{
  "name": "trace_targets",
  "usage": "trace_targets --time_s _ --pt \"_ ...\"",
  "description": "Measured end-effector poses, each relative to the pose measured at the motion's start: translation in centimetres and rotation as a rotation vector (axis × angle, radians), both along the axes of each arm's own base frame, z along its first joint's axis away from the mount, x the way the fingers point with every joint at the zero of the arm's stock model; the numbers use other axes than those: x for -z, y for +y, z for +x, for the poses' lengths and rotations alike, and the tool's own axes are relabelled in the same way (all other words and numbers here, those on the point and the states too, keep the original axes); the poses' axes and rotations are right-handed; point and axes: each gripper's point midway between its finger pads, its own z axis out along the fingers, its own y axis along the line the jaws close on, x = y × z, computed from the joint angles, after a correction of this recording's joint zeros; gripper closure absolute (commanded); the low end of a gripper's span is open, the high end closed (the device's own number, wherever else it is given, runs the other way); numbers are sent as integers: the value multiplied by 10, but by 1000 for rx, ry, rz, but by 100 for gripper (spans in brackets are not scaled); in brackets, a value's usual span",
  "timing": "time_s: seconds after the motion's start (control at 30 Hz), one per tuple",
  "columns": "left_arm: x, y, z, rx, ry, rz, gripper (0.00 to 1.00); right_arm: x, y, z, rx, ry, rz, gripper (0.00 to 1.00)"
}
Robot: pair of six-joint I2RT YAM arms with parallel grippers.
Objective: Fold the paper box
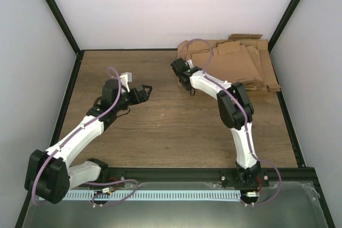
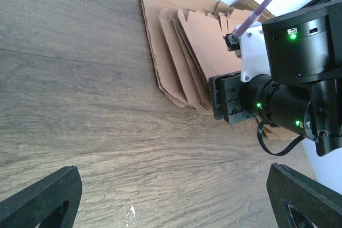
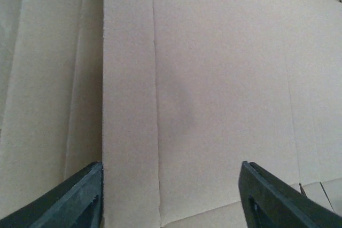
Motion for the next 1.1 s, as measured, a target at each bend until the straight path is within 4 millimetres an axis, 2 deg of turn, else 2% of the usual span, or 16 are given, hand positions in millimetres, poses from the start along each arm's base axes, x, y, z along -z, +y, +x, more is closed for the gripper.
trace_targets --time_s 0.07,0.27,0.3,0.4,0.57,0.7,0.77,0.83,0.93,1.1 --pt "0 0 0 0 0 0 2 -1 -2 0 7 -7 -13 47" --pt "0 0 0 0 0 0 2 -1 -10 -2 20 -17 -49 96" --pt "0 0 0 0 0 1 2 -1 -11 -2 25 -22 -49 99" --pt "0 0 0 1 -1 2 2 -10 -12 -1 22 -40 -55 99" --pt "0 1 0 -2 -2 8 2 -44 -14 1 30 -112 -35 99" --pt "-1 2 -1 -2 -7 10 2 -74 -14 0 24 -163 -6 83" --pt "-1 2 -1 -2 -7 11 2 -82 -14 0 20 -178 8 80" --pt "-1 2 -1 -2 -7 11 2 -84 -13 0 15 -181 13 79" --pt "-1 2 -1 -2 -7 10 2 -81 -14 1 11 -168 21 67" --pt "-1 2 -1 -2 -7 11 2 -75 -15 1 5 -143 40 61"
